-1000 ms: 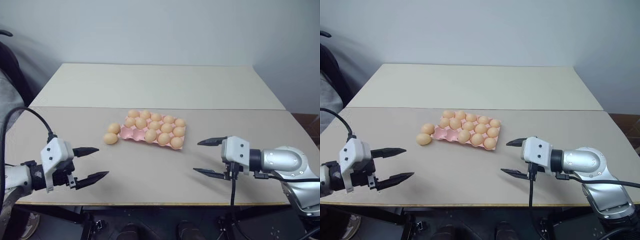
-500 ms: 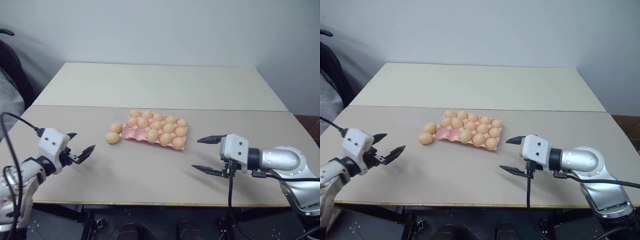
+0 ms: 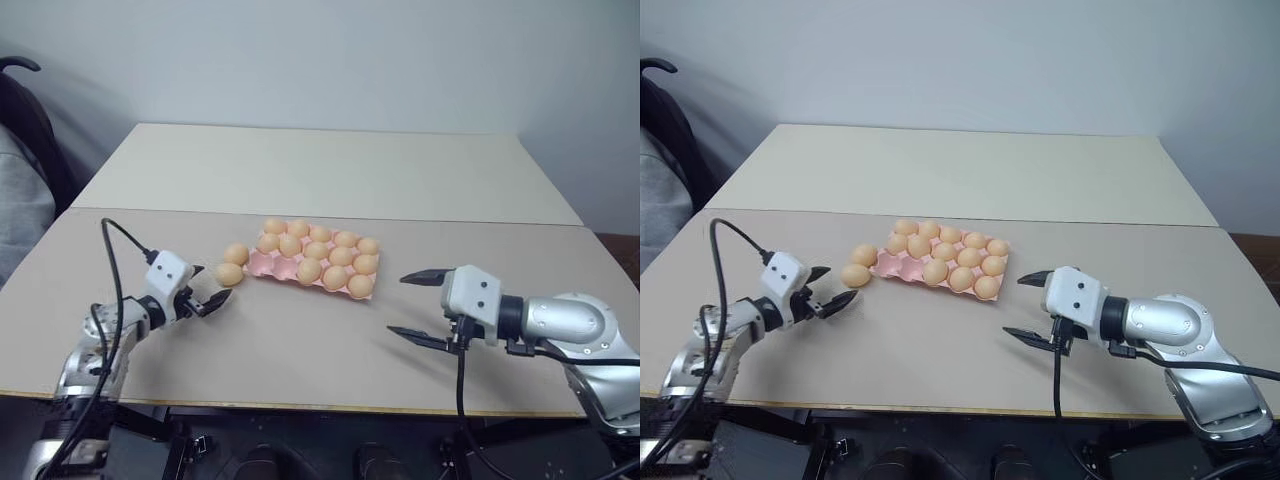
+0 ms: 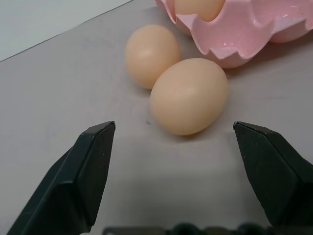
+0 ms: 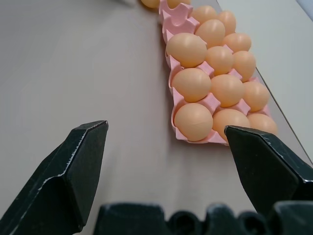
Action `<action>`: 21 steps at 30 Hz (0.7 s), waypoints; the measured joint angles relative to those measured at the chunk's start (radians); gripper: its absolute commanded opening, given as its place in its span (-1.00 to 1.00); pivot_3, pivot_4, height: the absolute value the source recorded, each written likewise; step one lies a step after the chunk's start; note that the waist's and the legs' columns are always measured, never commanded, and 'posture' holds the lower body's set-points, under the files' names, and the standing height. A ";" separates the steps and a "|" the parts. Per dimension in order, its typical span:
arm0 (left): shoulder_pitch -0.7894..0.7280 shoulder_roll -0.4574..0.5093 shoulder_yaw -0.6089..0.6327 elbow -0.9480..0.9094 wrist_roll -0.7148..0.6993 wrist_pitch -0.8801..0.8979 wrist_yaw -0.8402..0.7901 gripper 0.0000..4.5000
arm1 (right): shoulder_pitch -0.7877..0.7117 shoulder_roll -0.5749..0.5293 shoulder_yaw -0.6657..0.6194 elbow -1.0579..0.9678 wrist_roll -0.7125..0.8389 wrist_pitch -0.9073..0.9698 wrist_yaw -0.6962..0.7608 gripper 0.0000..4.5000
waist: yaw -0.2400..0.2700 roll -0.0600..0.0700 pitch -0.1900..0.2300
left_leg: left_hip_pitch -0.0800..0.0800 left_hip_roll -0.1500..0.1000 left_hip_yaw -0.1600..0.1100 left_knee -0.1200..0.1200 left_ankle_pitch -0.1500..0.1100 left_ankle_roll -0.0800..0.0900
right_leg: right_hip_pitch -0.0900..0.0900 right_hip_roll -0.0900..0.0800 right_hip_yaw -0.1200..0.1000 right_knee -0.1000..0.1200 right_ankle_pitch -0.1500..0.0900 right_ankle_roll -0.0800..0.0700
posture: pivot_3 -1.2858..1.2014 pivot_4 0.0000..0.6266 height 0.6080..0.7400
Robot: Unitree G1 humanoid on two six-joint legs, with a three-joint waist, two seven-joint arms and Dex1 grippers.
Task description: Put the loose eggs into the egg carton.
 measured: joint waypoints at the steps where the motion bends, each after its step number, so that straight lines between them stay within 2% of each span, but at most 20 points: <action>1: -0.017 -0.012 -0.013 0.021 0.018 -0.014 0.009 0.87 | 0.004 0.000 -0.006 -0.005 0.000 0.004 -0.005 0.97 | 0.000 0.000 0.000 | 0.000 0.000 0.000 0.000 0.000 0.000 | 0.000 0.000 0.000 0.000 0.000 0.000 | 0.03 -0.52 1.00; 10: -0.102 -0.076 -0.042 0.130 0.054 -0.063 0.045 0.87 | 0.020 -0.005 -0.014 -0.040 0.000 0.029 -0.035 0.97 | -0.001 0.000 0.000 | 0.000 0.000 0.000 0.001 0.000 0.000 | 0.000 0.000 0.000 0.000 0.000 0.000 | 0.03 -0.52 1.00; 14: -0.105 -0.079 -0.042 0.137 0.055 -0.064 0.049 0.51 | 0.029 -0.007 -0.015 -0.045 -0.001 0.031 -0.045 1.00 | -0.001 0.000 0.000 | 0.000 0.000 0.000 0.001 0.000 0.000 | 0.000 0.000 0.000 0.001 0.000 0.000 | 0.03 -0.52 1.00; 18: -0.104 -0.079 -0.041 0.131 0.054 -0.046 0.051 -0.02 | 0.036 -0.007 -0.015 -0.045 -0.001 0.031 -0.052 1.00 | -0.002 0.000 0.000 | 0.000 0.000 -0.001 0.001 0.000 0.000 | 0.000 0.000 0.000 0.001 0.000 0.000 | 0.03 -0.52 1.00; 21: -0.100 -0.078 -0.041 0.119 0.055 -0.035 0.053 -0.12 | 0.036 -0.008 -0.015 -0.045 -0.002 0.031 -0.053 1.00 | -0.001 0.000 0.000 | 0.000 0.000 -0.001 0.001 0.000 0.000 | 0.000 0.000 0.000 0.001 0.000 0.000 | 0.03 -0.52 1.00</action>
